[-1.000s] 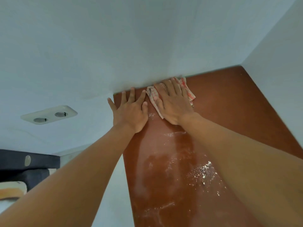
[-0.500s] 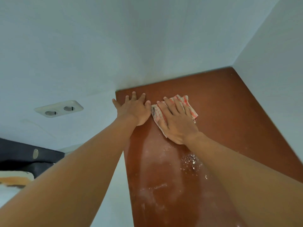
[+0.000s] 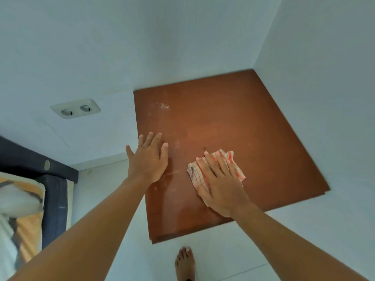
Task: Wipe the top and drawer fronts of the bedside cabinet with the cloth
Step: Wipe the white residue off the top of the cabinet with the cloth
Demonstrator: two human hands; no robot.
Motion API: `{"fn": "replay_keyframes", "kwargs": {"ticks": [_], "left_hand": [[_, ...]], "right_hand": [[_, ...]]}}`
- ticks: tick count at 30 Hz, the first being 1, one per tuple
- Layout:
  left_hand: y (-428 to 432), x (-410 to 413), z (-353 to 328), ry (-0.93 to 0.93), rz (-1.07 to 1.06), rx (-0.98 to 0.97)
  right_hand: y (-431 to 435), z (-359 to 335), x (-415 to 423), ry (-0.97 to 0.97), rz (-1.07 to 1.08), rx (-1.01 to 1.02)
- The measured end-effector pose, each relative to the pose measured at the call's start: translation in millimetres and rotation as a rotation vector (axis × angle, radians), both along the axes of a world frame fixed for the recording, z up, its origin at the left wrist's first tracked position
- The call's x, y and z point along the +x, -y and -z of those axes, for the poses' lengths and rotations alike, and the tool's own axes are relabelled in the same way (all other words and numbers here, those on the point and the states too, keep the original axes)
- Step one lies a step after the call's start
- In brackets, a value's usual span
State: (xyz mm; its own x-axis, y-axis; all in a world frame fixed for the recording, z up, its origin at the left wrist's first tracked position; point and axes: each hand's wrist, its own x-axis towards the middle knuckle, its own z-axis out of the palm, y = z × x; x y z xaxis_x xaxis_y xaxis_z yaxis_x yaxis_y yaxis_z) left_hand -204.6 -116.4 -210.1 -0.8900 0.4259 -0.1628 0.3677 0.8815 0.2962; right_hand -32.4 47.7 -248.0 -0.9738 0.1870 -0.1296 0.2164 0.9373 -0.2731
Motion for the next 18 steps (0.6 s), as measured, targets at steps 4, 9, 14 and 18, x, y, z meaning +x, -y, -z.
{"fn": "replay_keyframes", "kwargs": {"ticks": [4, 9, 14, 18], "left_hand": [[16.6, 42.7, -8.7, 0.010, -0.017, -0.019], [26.5, 78.3, -17.3, 0.028, -0.032, -0.047], [39.0, 95.3, -22.0, 0.040, -0.025, -0.044], [49.4, 93.1, -24.3, 0.040, -0.026, -0.059]], "right_hand": [[11.9, 2.3, 74.1, -0.023, 0.008, -0.010], [15.9, 16.6, 134.5, 0.059, -0.044, 0.061], [20.7, 33.1, 211.3, 0.206, -0.020, 0.010], [14.0, 36.8, 256.9, 0.132, 0.040, -0.054]]}}
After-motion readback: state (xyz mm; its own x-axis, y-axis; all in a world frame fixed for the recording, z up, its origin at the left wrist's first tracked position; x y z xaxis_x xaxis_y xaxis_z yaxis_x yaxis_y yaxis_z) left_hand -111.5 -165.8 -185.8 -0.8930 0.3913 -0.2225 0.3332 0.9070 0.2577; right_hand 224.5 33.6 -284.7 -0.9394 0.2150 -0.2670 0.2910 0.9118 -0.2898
